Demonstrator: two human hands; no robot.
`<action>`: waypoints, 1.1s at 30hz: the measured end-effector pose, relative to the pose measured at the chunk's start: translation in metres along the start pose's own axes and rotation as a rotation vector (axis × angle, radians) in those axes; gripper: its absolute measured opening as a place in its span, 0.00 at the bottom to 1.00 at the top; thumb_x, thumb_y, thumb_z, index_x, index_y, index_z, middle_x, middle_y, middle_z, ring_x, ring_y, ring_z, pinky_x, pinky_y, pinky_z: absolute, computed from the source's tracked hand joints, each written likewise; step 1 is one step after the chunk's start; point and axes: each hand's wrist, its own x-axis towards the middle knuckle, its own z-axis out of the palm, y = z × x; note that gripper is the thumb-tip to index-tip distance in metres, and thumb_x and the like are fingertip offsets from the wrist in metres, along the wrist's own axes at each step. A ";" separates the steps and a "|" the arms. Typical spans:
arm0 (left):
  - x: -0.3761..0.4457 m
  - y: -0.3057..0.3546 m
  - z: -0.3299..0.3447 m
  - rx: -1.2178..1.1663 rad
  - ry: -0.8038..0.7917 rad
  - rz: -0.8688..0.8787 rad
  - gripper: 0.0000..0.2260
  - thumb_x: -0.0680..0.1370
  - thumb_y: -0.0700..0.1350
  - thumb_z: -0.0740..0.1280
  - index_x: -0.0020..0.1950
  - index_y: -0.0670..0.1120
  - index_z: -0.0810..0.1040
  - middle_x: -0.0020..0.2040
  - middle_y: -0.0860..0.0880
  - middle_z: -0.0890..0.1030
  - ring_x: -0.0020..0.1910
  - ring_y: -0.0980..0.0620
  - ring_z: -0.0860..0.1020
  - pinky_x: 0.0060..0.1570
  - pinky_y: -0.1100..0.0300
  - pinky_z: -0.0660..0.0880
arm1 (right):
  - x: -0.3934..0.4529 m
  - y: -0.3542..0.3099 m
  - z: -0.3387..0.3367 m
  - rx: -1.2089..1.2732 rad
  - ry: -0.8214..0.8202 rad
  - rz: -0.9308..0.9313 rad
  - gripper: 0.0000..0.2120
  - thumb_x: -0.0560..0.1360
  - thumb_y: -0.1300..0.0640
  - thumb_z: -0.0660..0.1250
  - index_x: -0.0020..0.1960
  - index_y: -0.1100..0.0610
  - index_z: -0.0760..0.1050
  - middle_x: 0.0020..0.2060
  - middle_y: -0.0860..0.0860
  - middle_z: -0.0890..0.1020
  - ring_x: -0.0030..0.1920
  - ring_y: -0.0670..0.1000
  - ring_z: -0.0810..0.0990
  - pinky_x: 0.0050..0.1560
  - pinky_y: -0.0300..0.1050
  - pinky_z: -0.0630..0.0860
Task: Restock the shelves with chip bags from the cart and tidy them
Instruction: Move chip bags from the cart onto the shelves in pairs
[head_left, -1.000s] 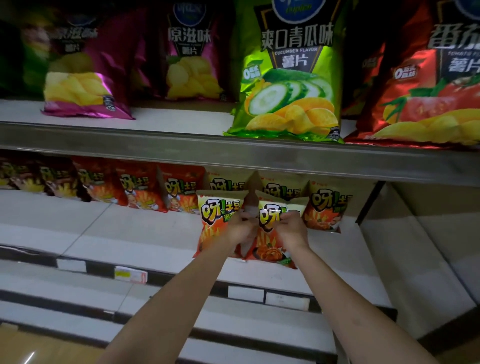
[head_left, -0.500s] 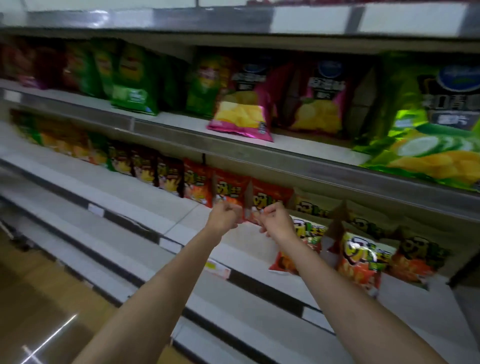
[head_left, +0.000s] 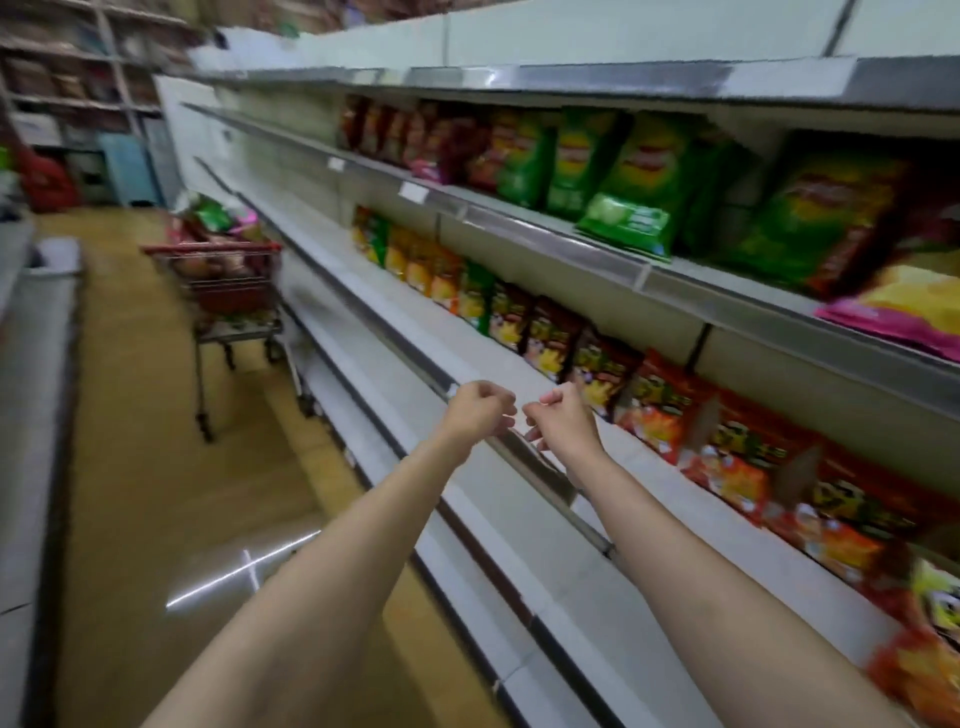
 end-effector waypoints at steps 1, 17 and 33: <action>0.003 -0.004 -0.021 0.000 0.028 -0.004 0.06 0.80 0.40 0.62 0.53 0.40 0.76 0.45 0.44 0.81 0.43 0.50 0.80 0.40 0.64 0.76 | 0.004 -0.007 0.020 -0.003 -0.027 -0.010 0.09 0.75 0.59 0.64 0.53 0.58 0.67 0.40 0.55 0.78 0.33 0.50 0.75 0.33 0.42 0.71; 0.064 -0.064 -0.259 -0.083 0.483 -0.114 0.04 0.79 0.39 0.62 0.47 0.41 0.76 0.38 0.46 0.79 0.35 0.53 0.77 0.39 0.62 0.75 | 0.091 -0.079 0.275 -0.023 -0.453 -0.165 0.06 0.77 0.59 0.64 0.49 0.54 0.66 0.44 0.56 0.79 0.33 0.49 0.76 0.31 0.40 0.71; 0.239 -0.044 -0.398 0.004 0.753 -0.133 0.07 0.81 0.40 0.62 0.55 0.39 0.76 0.43 0.46 0.79 0.44 0.50 0.79 0.40 0.64 0.75 | 0.289 -0.171 0.427 -0.020 -0.650 -0.314 0.07 0.79 0.57 0.63 0.55 0.56 0.69 0.44 0.54 0.79 0.34 0.47 0.77 0.35 0.41 0.74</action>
